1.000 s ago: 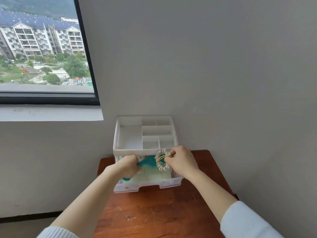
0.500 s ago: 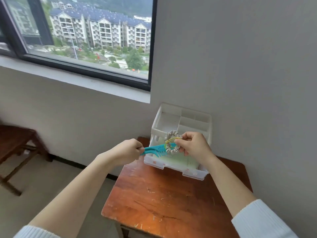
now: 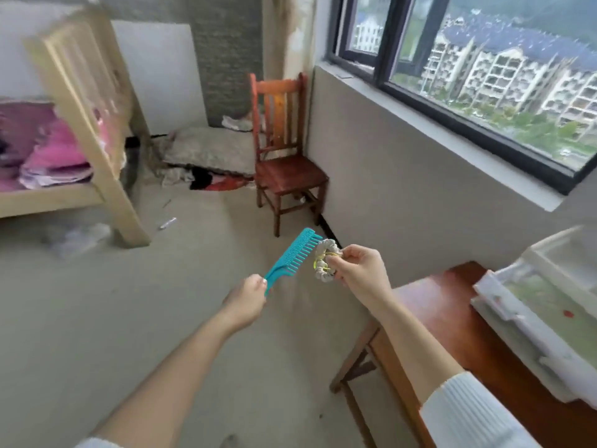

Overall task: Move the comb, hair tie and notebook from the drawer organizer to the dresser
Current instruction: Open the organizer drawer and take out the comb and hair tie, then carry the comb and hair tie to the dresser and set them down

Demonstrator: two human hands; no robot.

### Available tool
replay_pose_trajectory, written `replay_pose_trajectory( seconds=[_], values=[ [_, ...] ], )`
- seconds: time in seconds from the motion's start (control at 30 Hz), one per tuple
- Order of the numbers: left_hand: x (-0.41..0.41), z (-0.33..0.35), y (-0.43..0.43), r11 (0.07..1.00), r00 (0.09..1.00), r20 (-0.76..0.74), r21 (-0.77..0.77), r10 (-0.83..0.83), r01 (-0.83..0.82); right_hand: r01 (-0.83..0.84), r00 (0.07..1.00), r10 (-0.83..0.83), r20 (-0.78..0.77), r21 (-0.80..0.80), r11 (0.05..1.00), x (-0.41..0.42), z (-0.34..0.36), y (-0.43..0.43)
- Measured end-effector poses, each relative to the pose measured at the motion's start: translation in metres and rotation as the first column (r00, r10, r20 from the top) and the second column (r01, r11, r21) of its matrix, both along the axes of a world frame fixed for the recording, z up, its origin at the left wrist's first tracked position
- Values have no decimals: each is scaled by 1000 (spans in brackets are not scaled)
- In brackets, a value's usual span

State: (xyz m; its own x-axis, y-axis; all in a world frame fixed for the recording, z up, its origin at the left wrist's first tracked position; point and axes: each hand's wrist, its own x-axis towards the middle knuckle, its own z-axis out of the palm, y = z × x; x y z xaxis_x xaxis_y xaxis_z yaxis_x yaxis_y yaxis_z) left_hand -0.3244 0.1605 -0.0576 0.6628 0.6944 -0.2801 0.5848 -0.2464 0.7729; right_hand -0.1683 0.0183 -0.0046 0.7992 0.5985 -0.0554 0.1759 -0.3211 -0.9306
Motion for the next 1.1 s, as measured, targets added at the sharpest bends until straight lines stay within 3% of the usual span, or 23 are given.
replay_pose_trajectory(
  seconds=[0.17, 0.43, 0.77, 1.0, 1.1],
  values=[
    [-156, -7, 59, 943, 943, -14, 9, 334, -334, -324, 946, 324, -22, -68, 943, -124, -8, 106],
    [-426, 3, 153, 716, 723, 42, 102, 690, -690, -642, 766, 643, 12, -32, 766, -384, 3, 276],
    [-756, 36, 242, 399, 405, -2, 168, 914, -901, -891, 447, 893, 54, -61, 450, -746, 20, 451],
    [-926, 38, 340, 257, 261, 7, 160, 965, -953, -958, 239, 959, 155, -124, 259, -930, 27, 581],
    [-993, 42, 406, 178, 188, 82, 120, 979, -977, -973, 188, 962, 199, -98, 210, -999, 34, 654]
  ],
)
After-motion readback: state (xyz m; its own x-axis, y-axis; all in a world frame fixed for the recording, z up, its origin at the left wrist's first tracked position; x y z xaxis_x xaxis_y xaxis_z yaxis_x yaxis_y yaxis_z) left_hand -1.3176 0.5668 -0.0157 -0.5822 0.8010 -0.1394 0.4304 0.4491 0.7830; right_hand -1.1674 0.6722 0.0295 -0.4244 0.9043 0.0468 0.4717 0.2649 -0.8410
